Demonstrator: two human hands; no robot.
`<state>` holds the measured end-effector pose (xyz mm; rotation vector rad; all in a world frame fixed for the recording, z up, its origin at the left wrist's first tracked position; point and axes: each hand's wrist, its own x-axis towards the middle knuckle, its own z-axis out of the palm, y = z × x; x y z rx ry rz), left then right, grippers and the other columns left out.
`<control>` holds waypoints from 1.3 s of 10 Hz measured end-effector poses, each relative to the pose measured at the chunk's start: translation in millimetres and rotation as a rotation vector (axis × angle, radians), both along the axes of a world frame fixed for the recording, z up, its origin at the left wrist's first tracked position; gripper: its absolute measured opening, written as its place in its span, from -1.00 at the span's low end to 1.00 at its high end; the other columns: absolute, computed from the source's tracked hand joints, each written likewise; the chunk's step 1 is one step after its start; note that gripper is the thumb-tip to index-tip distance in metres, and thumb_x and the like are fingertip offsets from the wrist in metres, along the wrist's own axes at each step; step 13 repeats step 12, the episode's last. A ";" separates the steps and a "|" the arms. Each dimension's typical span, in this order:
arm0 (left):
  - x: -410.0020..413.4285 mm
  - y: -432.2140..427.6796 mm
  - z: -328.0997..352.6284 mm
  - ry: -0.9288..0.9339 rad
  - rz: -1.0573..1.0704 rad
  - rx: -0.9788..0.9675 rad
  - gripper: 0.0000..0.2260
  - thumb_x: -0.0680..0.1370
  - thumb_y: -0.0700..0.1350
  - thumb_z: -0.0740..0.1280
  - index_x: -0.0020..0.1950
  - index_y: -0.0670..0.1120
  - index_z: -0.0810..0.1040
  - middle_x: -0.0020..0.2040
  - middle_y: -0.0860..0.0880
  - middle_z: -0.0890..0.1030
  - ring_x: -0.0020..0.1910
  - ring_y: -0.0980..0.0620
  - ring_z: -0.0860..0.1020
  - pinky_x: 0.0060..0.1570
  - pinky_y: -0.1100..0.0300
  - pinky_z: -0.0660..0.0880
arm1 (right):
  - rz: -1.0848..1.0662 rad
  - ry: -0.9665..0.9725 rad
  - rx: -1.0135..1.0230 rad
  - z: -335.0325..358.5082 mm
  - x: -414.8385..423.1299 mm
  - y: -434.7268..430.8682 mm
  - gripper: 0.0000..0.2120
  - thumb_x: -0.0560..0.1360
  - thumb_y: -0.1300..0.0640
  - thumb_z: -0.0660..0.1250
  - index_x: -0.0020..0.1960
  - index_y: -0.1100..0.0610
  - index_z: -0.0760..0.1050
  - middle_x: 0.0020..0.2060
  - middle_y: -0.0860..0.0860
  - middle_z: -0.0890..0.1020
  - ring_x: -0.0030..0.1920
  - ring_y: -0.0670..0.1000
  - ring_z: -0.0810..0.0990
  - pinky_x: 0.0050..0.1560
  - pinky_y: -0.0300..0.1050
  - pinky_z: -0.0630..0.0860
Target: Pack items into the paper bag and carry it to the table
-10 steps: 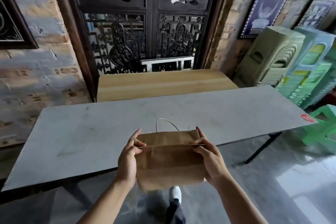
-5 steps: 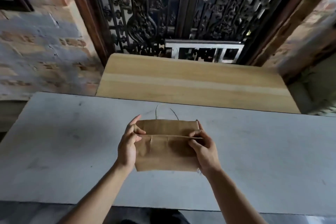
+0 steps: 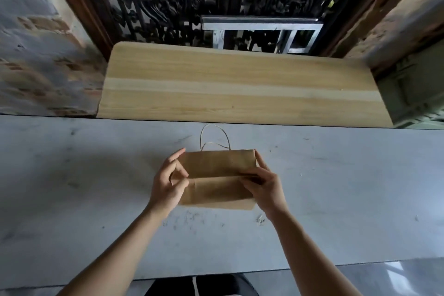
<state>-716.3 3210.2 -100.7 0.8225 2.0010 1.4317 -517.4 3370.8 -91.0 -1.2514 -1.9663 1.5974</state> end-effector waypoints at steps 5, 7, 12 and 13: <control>-3.4 -1.2 8.7 0.329 -0.191 -0.068 -0.89 0.40 -0.21 0.49 -0.13 -0.04 0.65 -0.02 0.06 0.60 -0.19 0.19 0.61 -0.22 0.44 0.51 | -0.211 -0.317 0.088 -0.1 25.8 -0.7 -0.72 0.36 0.31 0.42 -0.04 -0.02 0.65 -0.02 -0.03 0.66 -0.12 -0.04 0.68 -0.34 -0.54 0.40; -2.4 0.8 -13.7 0.435 -0.164 -0.158 -0.89 0.35 -0.27 0.53 -0.18 -0.10 0.75 -0.03 -0.02 0.63 -0.22 0.10 0.60 -0.10 0.50 0.39 | -0.178 -0.439 0.119 4.4 37.6 -17.7 -0.62 0.35 0.25 0.40 0.05 -0.14 0.65 -0.06 -0.05 0.68 -0.24 -0.15 0.65 -0.29 -0.52 0.41; 19.6 2.6 48.1 0.566 -0.343 -0.691 -0.51 0.53 -0.14 0.32 0.46 0.07 0.37 0.39 -0.08 0.44 0.35 -0.08 0.45 0.28 0.11 0.42 | 0.392 -0.848 0.126 56.5 56.6 -26.6 -0.09 0.38 0.22 0.46 0.54 -0.19 0.04 0.33 0.16 0.44 0.18 0.16 0.57 0.12 0.07 0.58; 19.6 2.6 48.1 0.566 -0.343 -0.691 -0.51 0.53 -0.14 0.32 0.46 0.07 0.37 0.39 -0.08 0.44 0.35 -0.08 0.45 0.28 0.11 0.42 | 0.392 -0.848 0.126 56.5 56.6 -26.6 -0.09 0.38 0.22 0.46 0.54 -0.19 0.04 0.33 0.16 0.44 0.18 0.16 0.57 0.12 0.07 0.58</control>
